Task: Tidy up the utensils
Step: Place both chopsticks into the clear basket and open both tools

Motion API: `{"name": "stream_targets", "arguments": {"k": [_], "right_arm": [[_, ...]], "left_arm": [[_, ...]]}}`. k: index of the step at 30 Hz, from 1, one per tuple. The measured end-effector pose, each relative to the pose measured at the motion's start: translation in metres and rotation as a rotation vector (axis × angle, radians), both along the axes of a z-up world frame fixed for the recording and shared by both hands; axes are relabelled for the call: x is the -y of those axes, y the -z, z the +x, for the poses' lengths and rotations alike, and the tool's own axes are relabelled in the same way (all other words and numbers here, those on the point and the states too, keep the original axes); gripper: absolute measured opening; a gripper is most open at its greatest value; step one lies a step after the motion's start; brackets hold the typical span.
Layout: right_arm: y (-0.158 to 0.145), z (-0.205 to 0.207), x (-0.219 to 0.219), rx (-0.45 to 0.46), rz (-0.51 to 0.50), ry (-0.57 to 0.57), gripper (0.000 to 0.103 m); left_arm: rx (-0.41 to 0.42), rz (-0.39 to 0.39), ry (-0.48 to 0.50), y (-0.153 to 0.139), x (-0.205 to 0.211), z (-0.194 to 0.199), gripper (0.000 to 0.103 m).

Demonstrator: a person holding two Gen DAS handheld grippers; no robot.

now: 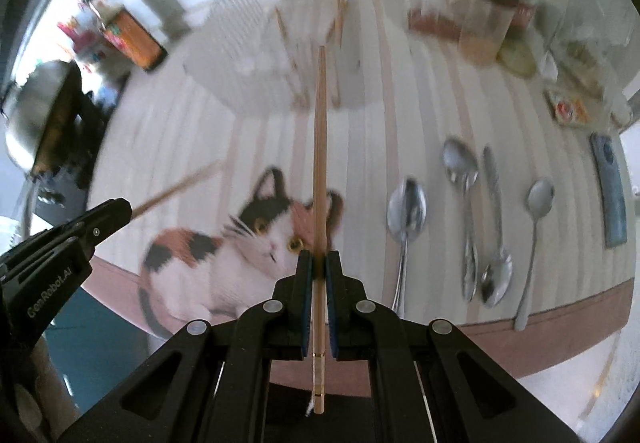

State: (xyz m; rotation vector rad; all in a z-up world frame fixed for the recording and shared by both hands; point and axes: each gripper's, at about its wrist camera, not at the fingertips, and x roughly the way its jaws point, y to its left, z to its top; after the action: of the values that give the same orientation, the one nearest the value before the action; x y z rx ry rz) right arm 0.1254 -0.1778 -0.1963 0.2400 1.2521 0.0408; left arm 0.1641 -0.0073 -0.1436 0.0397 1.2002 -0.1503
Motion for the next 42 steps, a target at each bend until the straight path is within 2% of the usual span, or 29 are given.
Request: {"name": "stream_targets", "arguments": {"k": [8,14,17,23,29,32,34,37,40,41,42], "right_arm": [[-0.064,0.049,0.022,0.105,0.078,0.017,0.007],[-0.090,0.124,0.037,0.146,0.097,0.051,0.007],[-0.088,0.164,0.041,0.129,0.110,0.069,0.007],[-0.063,0.231,0.044,0.079,0.096,0.094,0.007],[-0.020,0.267,0.039,-0.012,0.081,0.092,0.007],[-0.003,0.274,0.039,-0.058,0.087,0.104,0.008],[0.003,0.275,0.041,-0.074,0.092,0.116,0.013],[0.001,0.268,0.045,-0.059,0.087,0.134,0.031],[-0.005,0.261,0.049,-0.040,0.081,0.146,0.034],[-0.008,0.257,0.051,-0.033,0.081,0.152,0.034],[-0.012,0.252,0.052,-0.024,0.076,0.155,0.034]], "left_arm": [[0.069,-0.107,0.030,-0.062,0.010,0.049,0.004],[0.042,-0.163,0.060,-0.080,0.031,0.119,0.004],[-0.008,-0.175,0.069,-0.073,0.042,0.160,0.004],[-0.114,-0.144,0.068,-0.036,0.052,0.229,0.004],[-0.220,-0.142,0.080,0.006,0.059,0.267,0.004],[-0.241,-0.143,0.077,0.016,0.061,0.280,0.005],[-0.248,-0.149,0.071,0.015,0.060,0.285,0.006],[-0.217,-0.140,0.077,0.005,0.057,0.287,0.007],[-0.166,-0.104,0.083,-0.007,0.053,0.283,0.021],[-0.130,-0.083,0.087,-0.013,0.051,0.279,0.038],[-0.099,-0.062,0.086,-0.018,0.048,0.274,0.062]]}}
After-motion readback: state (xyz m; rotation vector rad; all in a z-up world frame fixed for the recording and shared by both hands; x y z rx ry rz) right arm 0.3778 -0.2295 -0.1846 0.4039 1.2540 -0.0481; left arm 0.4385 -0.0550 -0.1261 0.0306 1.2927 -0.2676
